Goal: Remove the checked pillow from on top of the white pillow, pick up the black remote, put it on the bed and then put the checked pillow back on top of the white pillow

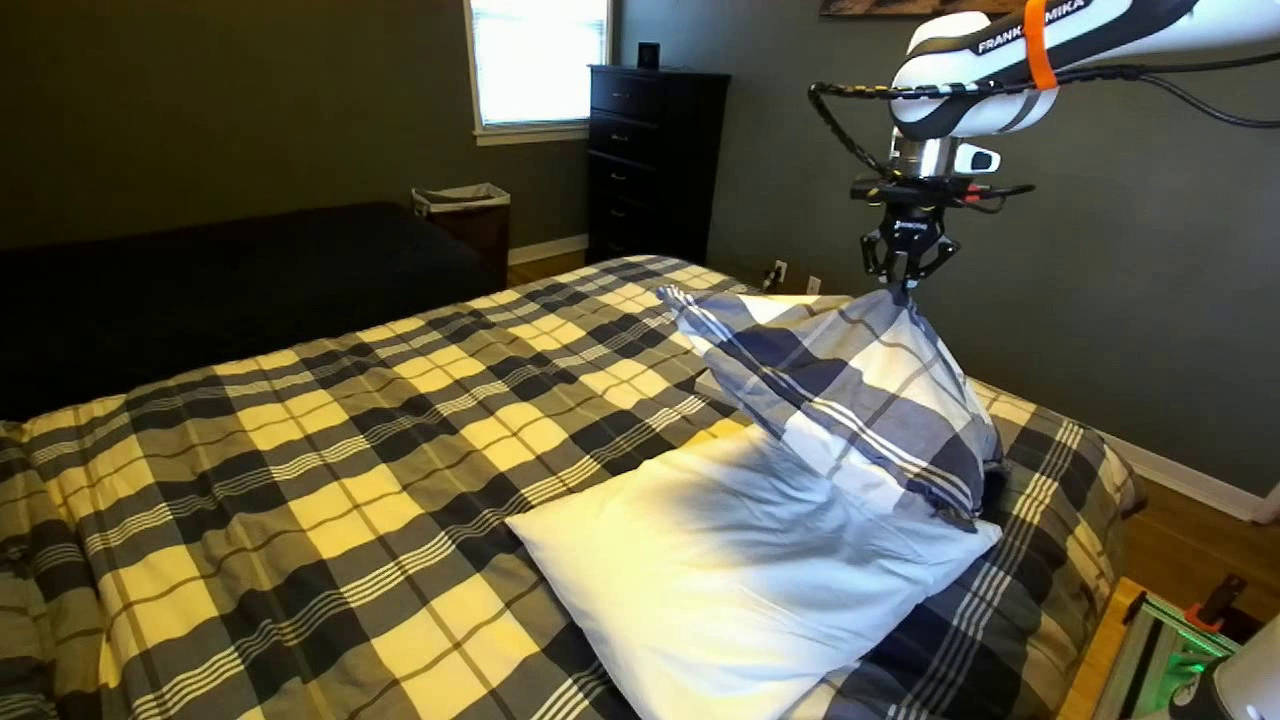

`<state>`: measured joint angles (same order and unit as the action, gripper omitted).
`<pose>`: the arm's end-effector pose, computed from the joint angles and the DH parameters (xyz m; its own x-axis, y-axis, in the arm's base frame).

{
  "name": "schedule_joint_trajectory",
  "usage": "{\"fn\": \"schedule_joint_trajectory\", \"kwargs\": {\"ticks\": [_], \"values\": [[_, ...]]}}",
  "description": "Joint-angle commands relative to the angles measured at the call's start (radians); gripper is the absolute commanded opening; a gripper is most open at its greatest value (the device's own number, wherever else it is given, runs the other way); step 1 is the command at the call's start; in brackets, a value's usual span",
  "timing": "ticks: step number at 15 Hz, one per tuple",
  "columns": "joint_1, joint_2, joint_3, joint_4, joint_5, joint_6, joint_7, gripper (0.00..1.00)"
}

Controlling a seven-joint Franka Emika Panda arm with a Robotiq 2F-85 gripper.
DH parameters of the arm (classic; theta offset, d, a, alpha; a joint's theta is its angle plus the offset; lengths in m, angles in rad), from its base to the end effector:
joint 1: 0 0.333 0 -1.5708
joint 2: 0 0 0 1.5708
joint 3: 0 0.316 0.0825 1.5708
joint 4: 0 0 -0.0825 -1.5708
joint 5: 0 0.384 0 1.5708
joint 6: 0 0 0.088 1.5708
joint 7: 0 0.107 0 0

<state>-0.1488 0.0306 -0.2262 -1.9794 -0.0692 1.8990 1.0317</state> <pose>0.5106 -0.2055 0.4422 0.1888 -0.9820 0.0027 -0.9737 -0.1868 0.1308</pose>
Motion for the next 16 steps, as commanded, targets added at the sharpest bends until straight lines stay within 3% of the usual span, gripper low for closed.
{"fn": "schedule_joint_trajectory", "kwargs": {"ticks": [1,6,12,16], "values": [[0.023,-0.095,0.054,-0.052,-0.031,-0.065,0.091,0.02],[0.047,-0.098,0.119,-0.058,0.005,-0.196,0.089,0.02],[0.058,-0.052,0.143,-0.010,0.025,-0.357,0.099,0.02],[0.055,-0.047,0.141,0.025,0.006,-0.416,0.212,0.02]]}}
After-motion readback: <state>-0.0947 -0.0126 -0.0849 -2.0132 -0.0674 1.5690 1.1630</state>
